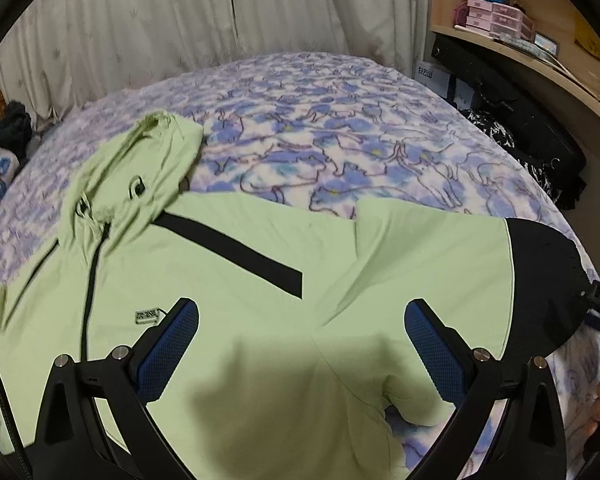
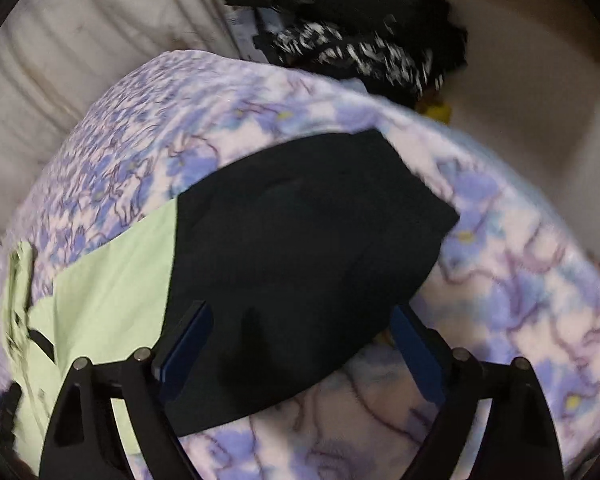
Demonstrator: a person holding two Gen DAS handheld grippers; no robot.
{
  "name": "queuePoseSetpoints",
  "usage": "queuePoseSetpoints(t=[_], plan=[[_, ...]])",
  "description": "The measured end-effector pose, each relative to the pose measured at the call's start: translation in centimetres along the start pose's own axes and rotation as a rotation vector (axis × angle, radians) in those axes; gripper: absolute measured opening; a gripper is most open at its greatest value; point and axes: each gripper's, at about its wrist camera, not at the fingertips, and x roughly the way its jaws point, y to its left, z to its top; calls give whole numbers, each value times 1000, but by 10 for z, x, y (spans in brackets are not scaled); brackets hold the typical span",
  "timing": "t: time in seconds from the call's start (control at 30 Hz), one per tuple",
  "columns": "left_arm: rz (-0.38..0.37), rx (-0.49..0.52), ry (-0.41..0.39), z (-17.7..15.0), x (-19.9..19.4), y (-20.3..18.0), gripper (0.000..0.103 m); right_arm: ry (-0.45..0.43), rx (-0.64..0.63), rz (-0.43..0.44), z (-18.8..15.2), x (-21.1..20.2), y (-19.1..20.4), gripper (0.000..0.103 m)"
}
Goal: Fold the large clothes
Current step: 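Lift the black sleeve with the right gripper and fold it across the jacket chest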
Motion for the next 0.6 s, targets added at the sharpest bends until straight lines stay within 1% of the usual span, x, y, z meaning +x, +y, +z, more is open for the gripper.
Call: queuePoseSetpoints(t=[0.13, 0.2, 0.23, 0.27, 0.3, 0.37, 0.4, 0.43, 0.53, 0.6], plan=[[-17, -16, 62, -3, 13, 1, 102, 39, 90, 41, 4, 15, -16, 87], [-13, -11, 72, -5, 16, 1, 102, 45, 131, 60, 6, 18, -21, 85], [-6, -4, 73, -6, 16, 0, 102, 40, 147, 63, 6, 19, -23, 81], [8, 9, 73, -6, 17, -2, 102, 32, 150, 56, 8, 20, -24, 67], [17, 19, 73, -7, 18, -3, 102, 31, 145, 48, 9, 21, -24, 57], [41, 44, 71, -8, 17, -7, 102, 37, 149, 58, 12, 24, -27, 13], [48, 53, 69, -8, 16, -7, 102, 36, 165, 79, 13, 22, -29, 6], [55, 62, 63, -8, 14, -7, 102, 24, 172, 85, 13, 19, -30, 5], [71, 75, 50, -7, 8, -4, 102, -72, 117, 94, 12, -6, -13, 4], [68, 68, 44, -6, 3, 2, 102, -131, 68, 136, 11, -29, 7, 4]])
